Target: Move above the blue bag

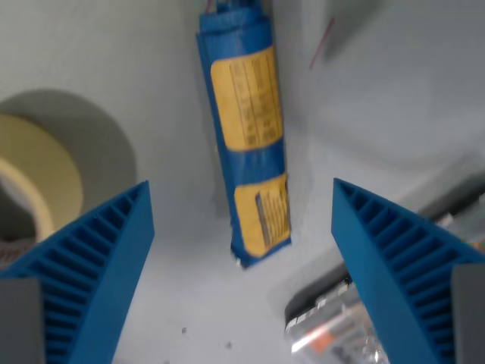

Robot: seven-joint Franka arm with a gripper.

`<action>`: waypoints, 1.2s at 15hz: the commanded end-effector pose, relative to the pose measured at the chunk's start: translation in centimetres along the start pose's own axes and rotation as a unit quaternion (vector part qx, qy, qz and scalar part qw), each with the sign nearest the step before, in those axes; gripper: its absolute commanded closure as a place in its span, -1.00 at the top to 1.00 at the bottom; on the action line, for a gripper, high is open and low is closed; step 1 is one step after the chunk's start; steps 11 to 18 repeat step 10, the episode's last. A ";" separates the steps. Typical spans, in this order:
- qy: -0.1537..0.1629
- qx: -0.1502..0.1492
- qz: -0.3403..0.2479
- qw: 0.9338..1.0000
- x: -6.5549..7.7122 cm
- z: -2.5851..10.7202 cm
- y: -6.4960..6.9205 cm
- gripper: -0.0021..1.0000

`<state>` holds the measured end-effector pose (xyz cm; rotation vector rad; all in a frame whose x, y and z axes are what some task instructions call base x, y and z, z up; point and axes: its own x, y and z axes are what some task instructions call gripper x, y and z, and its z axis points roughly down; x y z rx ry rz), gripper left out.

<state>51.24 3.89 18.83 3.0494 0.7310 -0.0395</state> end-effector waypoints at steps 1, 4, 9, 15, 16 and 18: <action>-0.009 -0.019 -0.051 0.998 0.9 1.0 0.1 1.00; -0.012 -0.020 -0.046 0.999 1.2 1.9 0.2 1.00; -0.013 -0.018 -0.037 0.999 1.4 2.6 0.3 1.00; -0.013 -0.018 -0.035 0.999 1.4 2.6 0.3 1.00; -0.013 -0.018 -0.035 0.999 1.4 2.6 0.3 1.00; -0.013 -0.018 -0.035 0.999 1.4 2.6 0.3 1.00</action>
